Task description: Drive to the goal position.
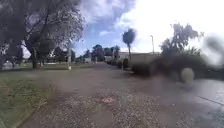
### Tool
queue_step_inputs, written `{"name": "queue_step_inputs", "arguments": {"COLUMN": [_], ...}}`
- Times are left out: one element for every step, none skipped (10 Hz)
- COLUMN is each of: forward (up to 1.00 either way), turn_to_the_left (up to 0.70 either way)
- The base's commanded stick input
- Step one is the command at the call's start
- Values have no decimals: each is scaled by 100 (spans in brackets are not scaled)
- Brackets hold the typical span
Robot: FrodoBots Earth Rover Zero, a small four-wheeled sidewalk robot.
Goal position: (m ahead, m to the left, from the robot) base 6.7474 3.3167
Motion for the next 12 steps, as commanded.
{"name": "queue_step_inputs", "arguments": {"forward": [70, 70, 70, 70, 70, 70, 70, 70, 70, 70, 70, 70], "turn_to_the_left": [0, 0, 0, 0, 0, 0, 0, 0, 0, 0, 0, 0]}}
